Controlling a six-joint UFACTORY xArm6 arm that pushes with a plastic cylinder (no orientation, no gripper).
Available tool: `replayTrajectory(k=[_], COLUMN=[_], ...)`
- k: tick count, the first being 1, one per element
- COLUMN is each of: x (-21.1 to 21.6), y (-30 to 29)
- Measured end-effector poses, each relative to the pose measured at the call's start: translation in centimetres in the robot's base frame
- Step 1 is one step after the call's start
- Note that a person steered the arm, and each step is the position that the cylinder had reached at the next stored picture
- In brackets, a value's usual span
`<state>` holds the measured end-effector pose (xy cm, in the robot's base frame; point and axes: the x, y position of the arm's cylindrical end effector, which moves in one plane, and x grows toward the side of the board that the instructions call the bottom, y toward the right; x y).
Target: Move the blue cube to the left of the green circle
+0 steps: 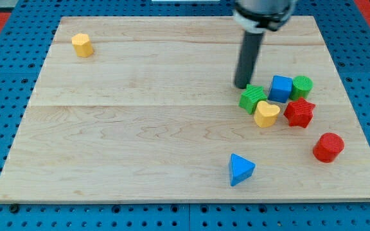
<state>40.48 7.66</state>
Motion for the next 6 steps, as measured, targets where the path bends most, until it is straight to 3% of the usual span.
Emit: replayTrajectory(k=[1,2,4,5,6], x=[5.9,13.0,15.1,21.3,20.7], y=[-3.3,0.5,-11.6,-10.3,-5.9])
